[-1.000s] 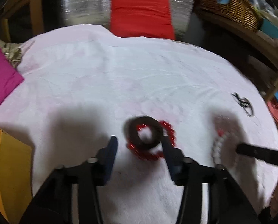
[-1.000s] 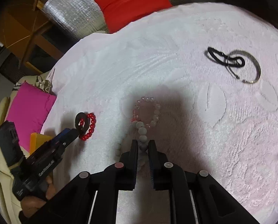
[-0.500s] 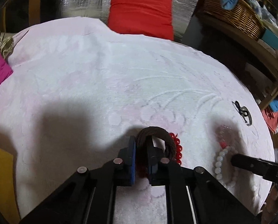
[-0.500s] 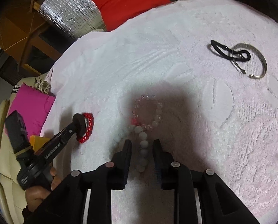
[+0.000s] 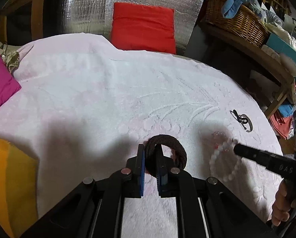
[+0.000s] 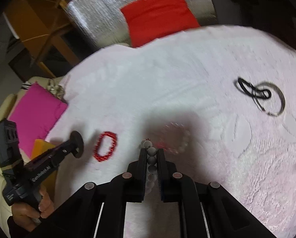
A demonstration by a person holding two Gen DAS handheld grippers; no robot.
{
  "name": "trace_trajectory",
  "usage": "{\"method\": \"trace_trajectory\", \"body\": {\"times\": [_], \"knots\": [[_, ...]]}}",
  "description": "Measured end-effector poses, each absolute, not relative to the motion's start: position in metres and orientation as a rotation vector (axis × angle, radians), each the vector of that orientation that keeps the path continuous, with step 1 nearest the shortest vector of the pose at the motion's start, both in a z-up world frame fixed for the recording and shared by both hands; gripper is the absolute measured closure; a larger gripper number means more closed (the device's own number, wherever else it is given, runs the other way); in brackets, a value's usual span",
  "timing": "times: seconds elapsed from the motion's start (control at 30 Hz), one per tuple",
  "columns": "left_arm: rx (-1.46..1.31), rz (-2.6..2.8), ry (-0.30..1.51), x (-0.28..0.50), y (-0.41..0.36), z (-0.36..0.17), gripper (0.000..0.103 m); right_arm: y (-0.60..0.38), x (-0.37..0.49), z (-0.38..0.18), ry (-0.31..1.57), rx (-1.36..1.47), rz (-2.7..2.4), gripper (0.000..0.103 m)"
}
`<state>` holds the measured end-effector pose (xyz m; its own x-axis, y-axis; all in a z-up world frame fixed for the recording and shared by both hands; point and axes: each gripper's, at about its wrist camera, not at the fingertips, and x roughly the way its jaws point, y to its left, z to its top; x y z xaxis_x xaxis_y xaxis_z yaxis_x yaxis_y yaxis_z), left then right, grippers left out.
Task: Organize jewelry
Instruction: 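Carry the hair tie and pearl bracelet into the orange box and release both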
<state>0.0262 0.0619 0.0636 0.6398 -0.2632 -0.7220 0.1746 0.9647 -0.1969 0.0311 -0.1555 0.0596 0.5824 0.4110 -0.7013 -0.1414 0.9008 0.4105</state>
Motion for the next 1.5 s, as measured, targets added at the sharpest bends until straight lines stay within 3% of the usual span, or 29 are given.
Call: {"method": "trace_trajectory", "body": {"times": [0.17,0.53,0.9,1.4,1.47,1.5], "knots": [[-0.114,-0.19,0.85,0.016,0.066,0.07,0.093,-0.15,0.021,0.079,0.818,0.338,0.388,0.092],[-0.198,-0.061,0.695,-0.046,0.1,0.126,0.093,-0.097,-0.009,0.109,0.721,0.288,0.495,0.092],[-0.254,0.197,0.631,-0.145,0.215,0.151,0.093,0.021,-0.042,0.136,0.698,0.243,0.751,0.092],[-0.267,0.416,0.824,-0.176,0.307,0.073,0.093,0.174,-0.058,0.106,0.865,0.144,0.934,0.092],[-0.28,0.443,0.856,-0.179,0.313,0.062,0.091,0.187,-0.051,0.096,0.904,0.129,0.921,0.092],[-0.294,0.446,0.877,-0.178,0.316,0.057,0.085,0.193,-0.047,0.092,0.924,0.119,0.898,0.09]]}}
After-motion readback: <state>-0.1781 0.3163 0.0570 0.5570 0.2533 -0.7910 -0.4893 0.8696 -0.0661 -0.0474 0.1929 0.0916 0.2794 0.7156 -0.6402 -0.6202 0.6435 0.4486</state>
